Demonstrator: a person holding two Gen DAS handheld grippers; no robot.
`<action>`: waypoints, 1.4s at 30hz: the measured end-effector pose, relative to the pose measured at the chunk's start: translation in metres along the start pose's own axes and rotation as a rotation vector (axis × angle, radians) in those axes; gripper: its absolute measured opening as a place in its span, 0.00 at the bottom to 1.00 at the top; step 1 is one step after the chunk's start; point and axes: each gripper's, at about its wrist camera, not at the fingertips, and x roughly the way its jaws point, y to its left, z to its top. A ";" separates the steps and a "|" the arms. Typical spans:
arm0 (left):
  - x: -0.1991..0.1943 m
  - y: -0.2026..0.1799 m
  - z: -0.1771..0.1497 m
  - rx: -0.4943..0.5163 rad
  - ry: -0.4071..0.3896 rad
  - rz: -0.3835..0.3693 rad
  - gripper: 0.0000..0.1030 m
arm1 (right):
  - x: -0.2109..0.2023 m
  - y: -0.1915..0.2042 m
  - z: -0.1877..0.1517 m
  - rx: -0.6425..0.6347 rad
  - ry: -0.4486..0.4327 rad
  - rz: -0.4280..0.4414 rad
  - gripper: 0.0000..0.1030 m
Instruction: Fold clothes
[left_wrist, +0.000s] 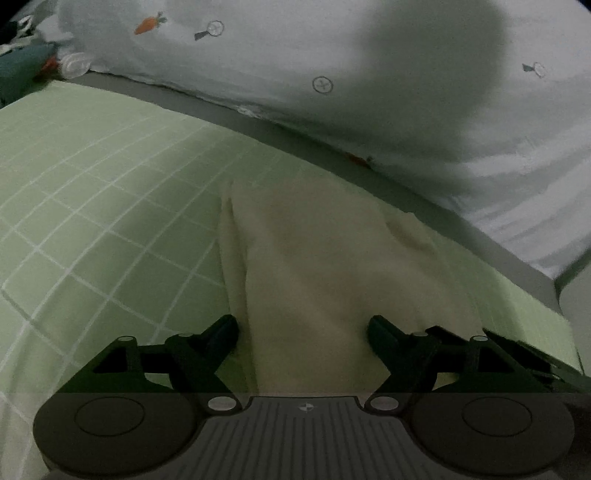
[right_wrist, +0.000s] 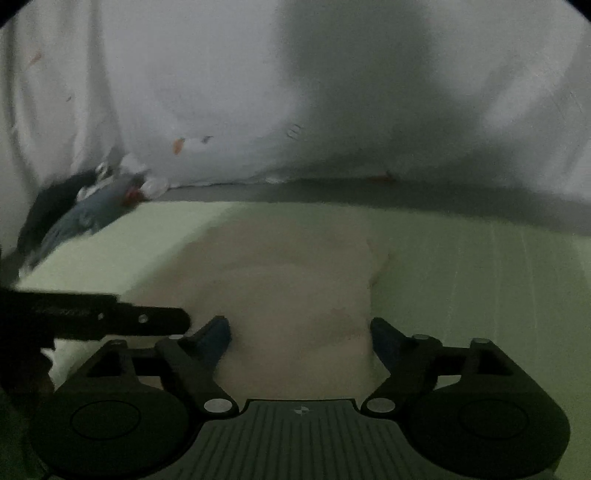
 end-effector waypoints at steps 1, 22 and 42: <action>-0.001 0.001 -0.001 0.011 -0.004 -0.005 0.79 | 0.004 -0.004 -0.002 0.031 0.004 0.002 1.00; -0.061 0.036 -0.006 -0.043 0.071 -0.047 0.85 | -0.055 0.049 -0.054 0.183 0.112 -0.008 1.00; -0.063 0.034 -0.043 0.181 0.036 -0.078 1.00 | -0.061 0.078 -0.084 0.179 -0.008 -0.307 1.00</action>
